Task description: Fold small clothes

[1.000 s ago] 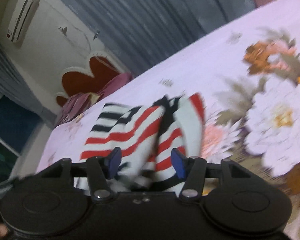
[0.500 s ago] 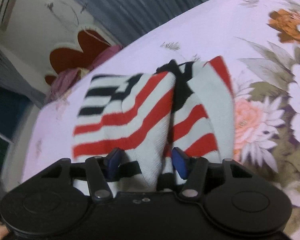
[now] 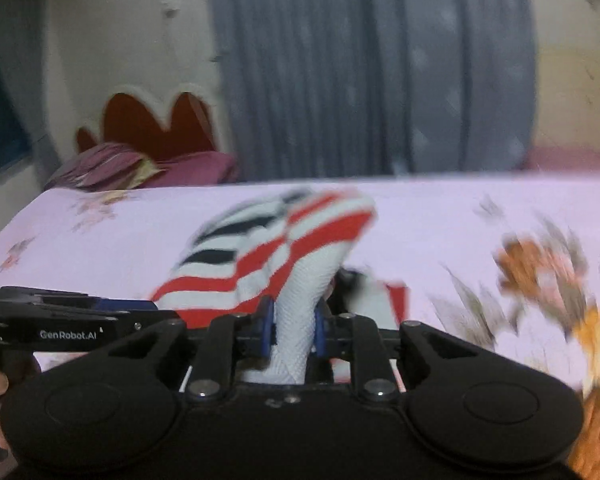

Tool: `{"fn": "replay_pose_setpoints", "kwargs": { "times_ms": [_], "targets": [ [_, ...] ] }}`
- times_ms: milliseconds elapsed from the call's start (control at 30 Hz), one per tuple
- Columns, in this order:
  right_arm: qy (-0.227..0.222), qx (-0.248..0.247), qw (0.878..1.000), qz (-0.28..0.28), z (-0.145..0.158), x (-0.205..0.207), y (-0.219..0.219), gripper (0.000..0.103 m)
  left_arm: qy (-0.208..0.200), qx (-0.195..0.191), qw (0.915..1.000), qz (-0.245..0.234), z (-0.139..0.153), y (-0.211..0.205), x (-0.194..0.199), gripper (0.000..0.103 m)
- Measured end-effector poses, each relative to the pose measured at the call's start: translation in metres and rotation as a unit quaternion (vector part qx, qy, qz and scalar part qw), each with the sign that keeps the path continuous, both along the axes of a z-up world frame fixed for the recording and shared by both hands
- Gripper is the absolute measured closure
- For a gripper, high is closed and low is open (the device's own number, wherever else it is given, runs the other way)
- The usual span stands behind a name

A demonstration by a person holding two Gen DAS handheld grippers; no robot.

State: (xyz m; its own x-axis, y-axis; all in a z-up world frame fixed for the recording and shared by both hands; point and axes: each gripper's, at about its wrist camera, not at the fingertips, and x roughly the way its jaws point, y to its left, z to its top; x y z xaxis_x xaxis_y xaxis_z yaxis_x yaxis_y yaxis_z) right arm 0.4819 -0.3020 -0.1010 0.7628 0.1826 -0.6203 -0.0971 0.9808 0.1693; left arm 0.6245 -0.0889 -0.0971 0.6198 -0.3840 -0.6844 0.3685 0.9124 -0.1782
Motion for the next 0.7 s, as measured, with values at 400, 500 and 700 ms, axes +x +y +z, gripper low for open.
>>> {"fn": "replay_pose_setpoints", "kwargs": {
  "times_ms": [400, 500, 700],
  "targets": [
    [0.065, 0.092, 0.992, -0.05, -0.04, 0.028, -0.053, 0.065, -0.025, 0.034, 0.997, -0.065, 0.012, -0.011, 0.005, 0.064],
    [0.08, 0.136, 0.985, -0.07, -0.043, 0.047, -0.067, 0.071, -0.014, 0.006, 0.9982, -0.059, 0.009, -0.014, 0.014, 0.064],
    [0.11, 0.115, 0.985, -0.074, -0.058, 0.063, -0.071, 0.088, -0.009, 0.069, 0.9938, -0.087, -0.007, -0.033, 0.007, 0.064]
  ]
}}
